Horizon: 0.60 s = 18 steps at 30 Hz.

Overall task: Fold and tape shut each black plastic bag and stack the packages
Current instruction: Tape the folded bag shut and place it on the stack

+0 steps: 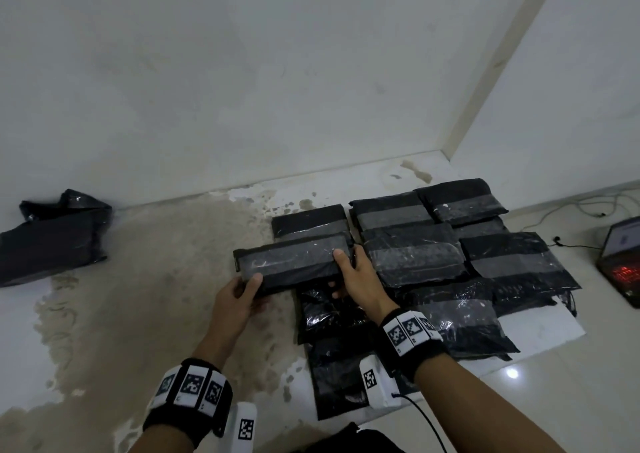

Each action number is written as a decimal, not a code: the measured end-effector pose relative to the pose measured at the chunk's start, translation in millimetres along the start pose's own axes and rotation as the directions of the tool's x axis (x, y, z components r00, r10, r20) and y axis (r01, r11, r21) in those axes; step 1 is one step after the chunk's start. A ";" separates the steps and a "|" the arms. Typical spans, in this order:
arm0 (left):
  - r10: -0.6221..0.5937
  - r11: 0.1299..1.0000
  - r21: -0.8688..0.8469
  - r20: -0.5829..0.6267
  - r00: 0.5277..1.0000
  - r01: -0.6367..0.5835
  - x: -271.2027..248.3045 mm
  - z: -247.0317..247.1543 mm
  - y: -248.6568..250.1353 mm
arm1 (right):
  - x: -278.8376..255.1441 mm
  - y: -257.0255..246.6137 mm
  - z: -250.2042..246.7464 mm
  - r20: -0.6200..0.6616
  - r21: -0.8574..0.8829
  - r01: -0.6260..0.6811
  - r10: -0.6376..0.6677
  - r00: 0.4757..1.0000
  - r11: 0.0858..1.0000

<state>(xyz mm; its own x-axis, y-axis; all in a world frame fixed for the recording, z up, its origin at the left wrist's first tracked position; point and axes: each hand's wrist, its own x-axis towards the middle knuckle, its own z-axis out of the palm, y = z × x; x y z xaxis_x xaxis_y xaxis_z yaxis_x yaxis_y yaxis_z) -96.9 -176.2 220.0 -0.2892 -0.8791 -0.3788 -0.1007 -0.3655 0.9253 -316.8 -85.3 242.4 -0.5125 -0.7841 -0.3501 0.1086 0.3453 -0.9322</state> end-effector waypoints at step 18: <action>-0.066 0.997 -0.028 -0.031 0.997 0.066 115.9 39.1 21.1 | 10.6 24.8 12.2 0.211 -0.818 0.238 -0.112 0.971 0.524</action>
<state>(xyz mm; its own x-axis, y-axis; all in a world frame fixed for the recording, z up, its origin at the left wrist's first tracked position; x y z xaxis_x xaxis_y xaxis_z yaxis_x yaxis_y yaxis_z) -169.7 -273.9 196.2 -0.2524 -0.8619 -0.4397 -0.0930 -0.4307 0.8977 -309.1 -91.4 214.5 -0.3302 -0.9089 -0.2546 -0.7617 0.4159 -0.4968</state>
